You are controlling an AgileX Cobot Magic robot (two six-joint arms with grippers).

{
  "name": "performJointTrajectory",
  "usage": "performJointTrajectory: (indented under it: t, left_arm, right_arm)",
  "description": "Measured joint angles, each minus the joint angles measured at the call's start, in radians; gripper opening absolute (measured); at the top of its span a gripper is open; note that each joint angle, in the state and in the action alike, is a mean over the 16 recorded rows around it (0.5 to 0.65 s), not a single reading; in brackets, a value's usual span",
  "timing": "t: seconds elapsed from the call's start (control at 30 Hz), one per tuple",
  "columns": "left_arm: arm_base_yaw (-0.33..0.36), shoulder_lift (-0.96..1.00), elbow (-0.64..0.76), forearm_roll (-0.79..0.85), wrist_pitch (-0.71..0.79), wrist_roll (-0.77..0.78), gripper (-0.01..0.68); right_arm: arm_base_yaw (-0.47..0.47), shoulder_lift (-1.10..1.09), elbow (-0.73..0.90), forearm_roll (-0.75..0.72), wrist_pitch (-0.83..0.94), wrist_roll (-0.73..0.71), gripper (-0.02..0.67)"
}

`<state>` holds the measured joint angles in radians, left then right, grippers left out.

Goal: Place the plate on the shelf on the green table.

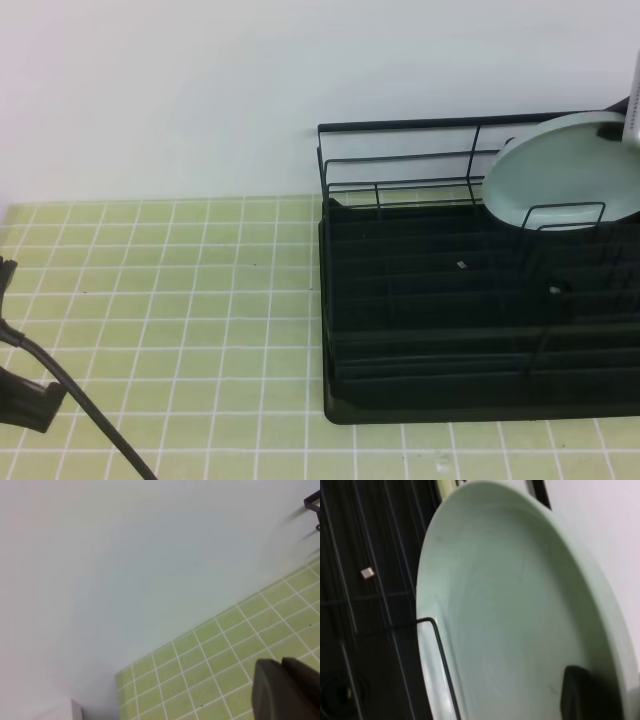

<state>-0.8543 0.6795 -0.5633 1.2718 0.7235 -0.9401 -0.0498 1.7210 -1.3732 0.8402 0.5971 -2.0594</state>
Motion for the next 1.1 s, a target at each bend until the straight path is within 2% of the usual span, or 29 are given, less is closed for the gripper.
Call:
performJointTrajectory:
  t: [0.37,0.57,0.83,1.1]
  left_arm:
    - [0.000,0.000,0.000,0.000,0.000,-0.003,-0.001]
    - [0.000,0.000,0.000,-0.001,0.000,-0.004,-0.001]
    - [0.000,0.000,0.000,0.027,-0.010,-0.010,-0.001]
    - [0.000,0.000,0.000,0.077,-0.027,-0.015,-0.001]
  right_arm:
    - [0.000,0.023,0.000,0.019,-0.010,0.033,0.312]
    - [0.000,0.002,0.000,0.026,-0.012,0.051,0.376]
    - [0.000,-0.144,0.001,0.111,-0.009,0.123,0.343]
    - [0.000,-0.415,0.001,0.298,0.003,0.399,0.169]
